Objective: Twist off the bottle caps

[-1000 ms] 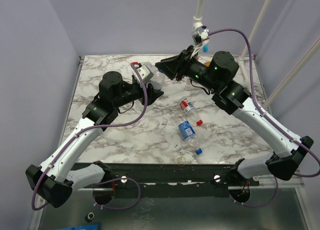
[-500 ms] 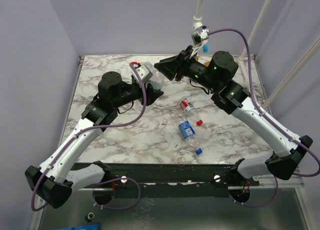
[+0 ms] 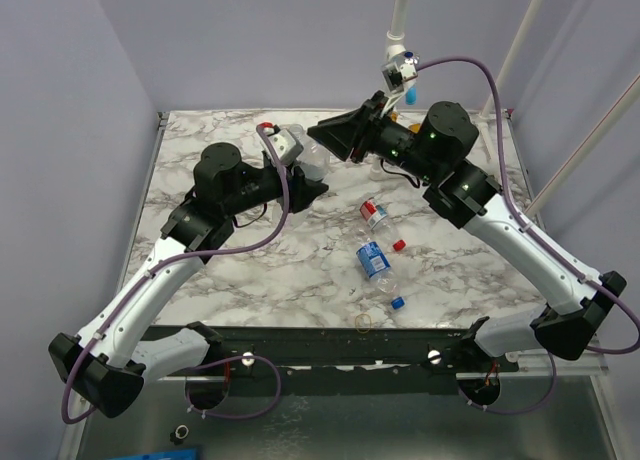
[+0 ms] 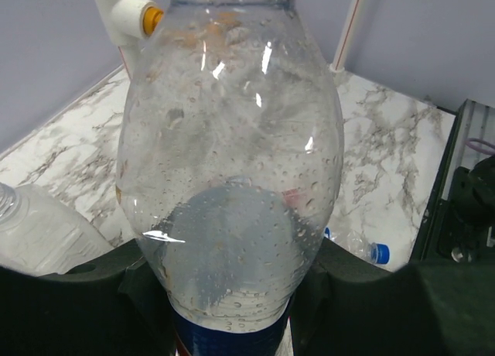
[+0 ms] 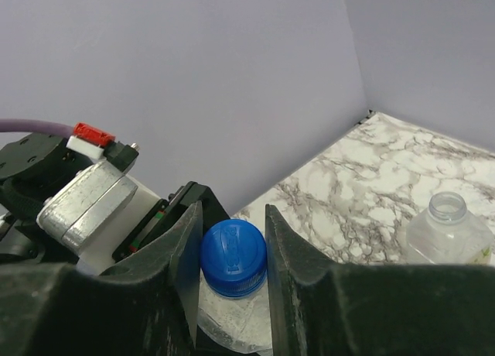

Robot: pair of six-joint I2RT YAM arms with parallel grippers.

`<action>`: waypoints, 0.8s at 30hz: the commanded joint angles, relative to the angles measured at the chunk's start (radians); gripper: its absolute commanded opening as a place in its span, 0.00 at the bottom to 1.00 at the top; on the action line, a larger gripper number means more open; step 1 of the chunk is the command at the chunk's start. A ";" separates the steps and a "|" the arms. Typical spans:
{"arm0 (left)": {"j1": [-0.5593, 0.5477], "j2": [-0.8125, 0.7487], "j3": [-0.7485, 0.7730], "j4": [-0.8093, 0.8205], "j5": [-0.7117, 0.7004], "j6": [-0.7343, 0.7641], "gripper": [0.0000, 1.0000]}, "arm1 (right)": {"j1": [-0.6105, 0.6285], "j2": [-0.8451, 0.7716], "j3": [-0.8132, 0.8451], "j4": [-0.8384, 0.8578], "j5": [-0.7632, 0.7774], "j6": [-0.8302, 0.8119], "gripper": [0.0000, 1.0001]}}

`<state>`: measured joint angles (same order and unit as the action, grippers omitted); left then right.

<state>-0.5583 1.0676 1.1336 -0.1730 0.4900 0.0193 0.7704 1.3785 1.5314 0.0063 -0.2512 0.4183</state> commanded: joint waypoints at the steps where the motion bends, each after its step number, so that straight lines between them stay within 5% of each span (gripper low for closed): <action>1: -0.004 -0.016 0.065 0.027 0.161 -0.068 0.19 | 0.003 -0.048 -0.001 0.083 -0.156 -0.045 0.00; 7: -0.005 -0.013 0.108 0.042 0.399 -0.200 0.19 | 0.002 -0.143 -0.106 0.273 -0.494 -0.065 0.00; 13: -0.004 0.000 0.132 0.064 0.589 -0.300 0.19 | 0.002 -0.152 -0.083 0.255 -0.790 -0.093 0.00; 19: -0.005 0.003 0.137 0.067 0.597 -0.299 0.19 | 0.001 -0.157 -0.055 0.148 -0.760 -0.165 0.01; 20: -0.005 0.002 0.137 0.067 0.587 -0.295 0.19 | 0.002 -0.162 -0.054 0.133 -0.722 -0.178 0.08; 22: -0.004 0.000 0.130 0.066 0.555 -0.276 0.19 | 0.001 -0.168 -0.041 0.091 -0.562 -0.189 0.50; 24: -0.004 -0.005 0.119 0.050 0.492 -0.228 0.19 | 0.002 -0.164 -0.020 0.052 -0.341 -0.191 0.80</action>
<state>-0.5762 1.0672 1.2346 -0.1379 1.0958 -0.2115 0.7597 1.2312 1.4723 0.1883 -0.8276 0.2825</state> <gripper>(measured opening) 0.473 0.590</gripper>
